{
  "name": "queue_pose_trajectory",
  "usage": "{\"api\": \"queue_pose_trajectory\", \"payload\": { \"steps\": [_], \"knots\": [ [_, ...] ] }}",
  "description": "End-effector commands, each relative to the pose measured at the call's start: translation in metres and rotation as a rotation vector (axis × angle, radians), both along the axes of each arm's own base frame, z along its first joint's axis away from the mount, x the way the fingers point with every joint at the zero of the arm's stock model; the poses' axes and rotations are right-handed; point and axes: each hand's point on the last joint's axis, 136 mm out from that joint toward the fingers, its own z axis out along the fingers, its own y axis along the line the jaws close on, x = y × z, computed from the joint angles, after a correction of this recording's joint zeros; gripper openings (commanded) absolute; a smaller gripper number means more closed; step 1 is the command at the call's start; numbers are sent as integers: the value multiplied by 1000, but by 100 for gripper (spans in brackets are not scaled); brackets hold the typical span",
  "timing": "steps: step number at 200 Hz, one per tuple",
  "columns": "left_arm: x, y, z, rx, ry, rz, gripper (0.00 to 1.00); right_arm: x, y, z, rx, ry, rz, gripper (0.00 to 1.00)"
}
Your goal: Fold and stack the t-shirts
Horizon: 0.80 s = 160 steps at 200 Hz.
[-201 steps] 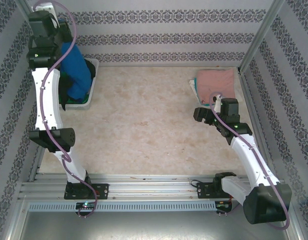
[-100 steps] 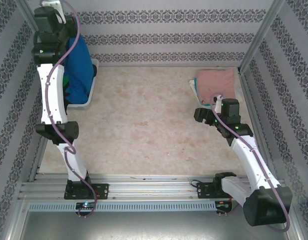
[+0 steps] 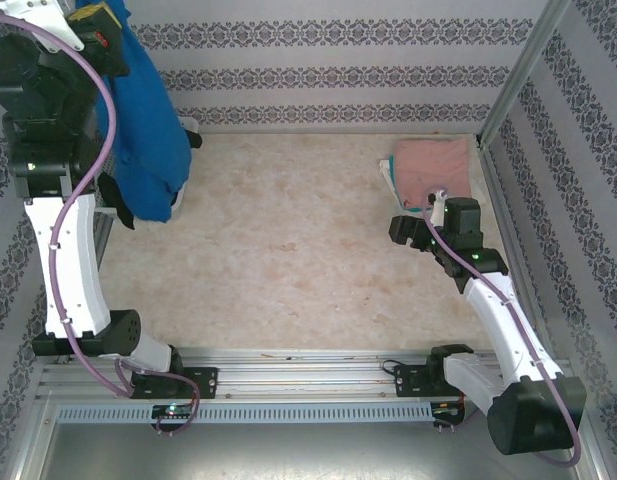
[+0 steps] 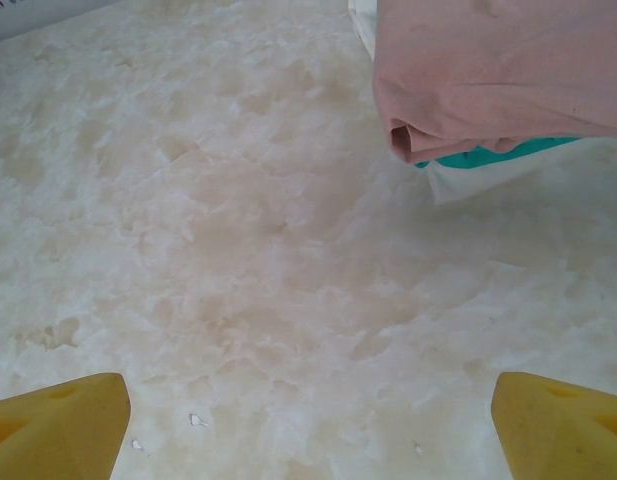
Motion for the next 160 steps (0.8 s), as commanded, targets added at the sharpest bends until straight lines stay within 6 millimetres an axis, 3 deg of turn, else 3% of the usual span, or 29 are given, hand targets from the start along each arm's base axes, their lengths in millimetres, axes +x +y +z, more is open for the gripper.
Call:
{"api": "queue_pose_trajectory", "payload": {
  "steps": [1,49,71,120,160],
  "knots": [
    [-5,-26,25,-4,-116,-133,0,-6,2,6,5,-7,3,93],
    [-7,-53,32,-49,-121,-292,0,-8,1,12,7,-25,-6,93],
    [-14,-78,35,-52,-131,-389,0,-8,2,16,9,-31,-3,93],
    [-16,-157,32,-31,-133,-623,0,-9,6,20,35,-48,9,93],
    [-5,-194,29,-27,-147,-705,0,-15,5,20,31,-52,13,93]
  ]
}}
